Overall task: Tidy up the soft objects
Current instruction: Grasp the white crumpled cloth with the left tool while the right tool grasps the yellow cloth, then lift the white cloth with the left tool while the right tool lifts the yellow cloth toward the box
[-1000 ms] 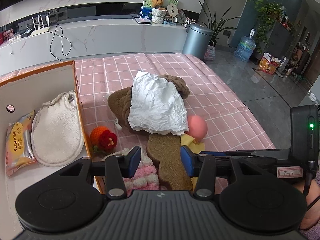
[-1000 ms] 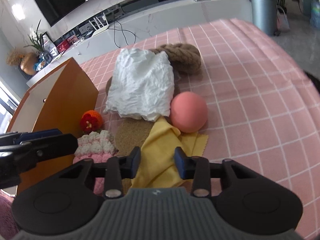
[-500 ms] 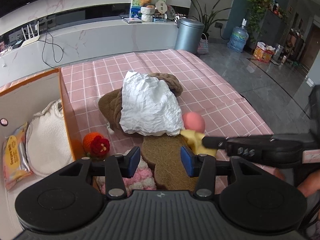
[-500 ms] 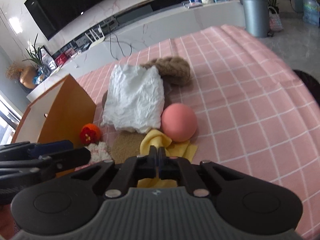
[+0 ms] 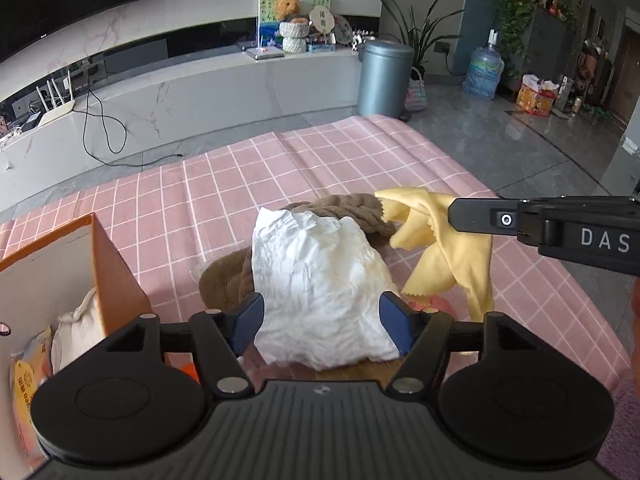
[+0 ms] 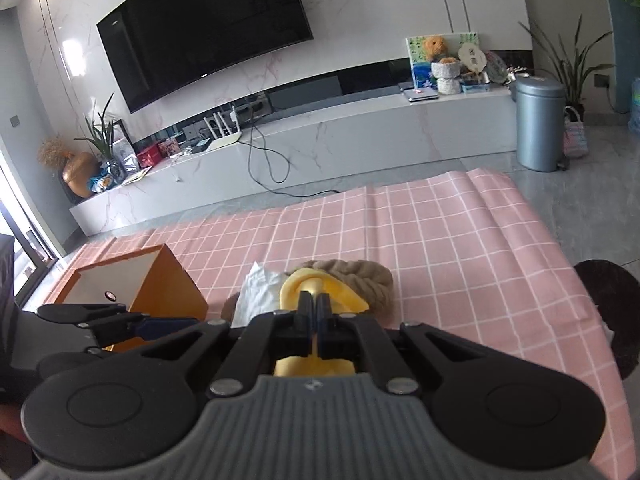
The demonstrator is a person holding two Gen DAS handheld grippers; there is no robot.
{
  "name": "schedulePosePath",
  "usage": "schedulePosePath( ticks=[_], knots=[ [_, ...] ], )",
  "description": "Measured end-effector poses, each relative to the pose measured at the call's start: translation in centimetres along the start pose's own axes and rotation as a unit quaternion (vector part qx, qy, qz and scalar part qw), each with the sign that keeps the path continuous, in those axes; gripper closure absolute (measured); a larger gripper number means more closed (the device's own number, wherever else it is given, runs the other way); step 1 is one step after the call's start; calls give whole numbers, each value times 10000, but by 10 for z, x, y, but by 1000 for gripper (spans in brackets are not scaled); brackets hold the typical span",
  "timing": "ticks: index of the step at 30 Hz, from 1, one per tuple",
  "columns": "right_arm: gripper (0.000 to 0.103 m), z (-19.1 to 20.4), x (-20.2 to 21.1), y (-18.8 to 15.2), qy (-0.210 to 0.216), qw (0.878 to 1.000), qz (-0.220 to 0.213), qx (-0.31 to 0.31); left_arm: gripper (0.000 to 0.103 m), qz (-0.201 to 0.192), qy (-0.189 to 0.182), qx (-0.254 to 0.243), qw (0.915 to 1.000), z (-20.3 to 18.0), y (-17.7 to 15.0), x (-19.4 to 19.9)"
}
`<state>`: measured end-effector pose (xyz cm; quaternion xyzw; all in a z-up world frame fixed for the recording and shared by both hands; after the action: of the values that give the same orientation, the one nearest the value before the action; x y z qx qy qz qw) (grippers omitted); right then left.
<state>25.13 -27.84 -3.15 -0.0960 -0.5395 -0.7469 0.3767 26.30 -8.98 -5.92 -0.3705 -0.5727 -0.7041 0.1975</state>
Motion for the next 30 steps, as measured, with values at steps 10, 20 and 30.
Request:
schedulePosePath(
  ticks=[10, 20, 30],
  knots=[
    [98, -48, -51, -17, -140, 9969, 537, -552, 15, 268, 309, -25, 9992, -25, -4, -39],
    [69, -65, -71, -28, 193, 9860, 877, -1404, 11, 242, 390, -123, 9989, -28, -6, -48],
    [101, -48, -67, -29, 437, 9895, 859, -1073, 49, 208, 294, 78, 9993, -22, -8, -47]
  ],
)
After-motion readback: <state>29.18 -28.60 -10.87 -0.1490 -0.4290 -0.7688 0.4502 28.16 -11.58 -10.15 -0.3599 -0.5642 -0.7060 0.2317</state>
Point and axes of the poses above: each gripper's, at about its wrist camera, not at the fingertips, and x roughly against the way its jaws point, z to its left, y to its top, the point moved 3 cm from there along -x, roughly the way its jaws point, and after that the axes turned 8 degrees about y, right-handed, at the moved point
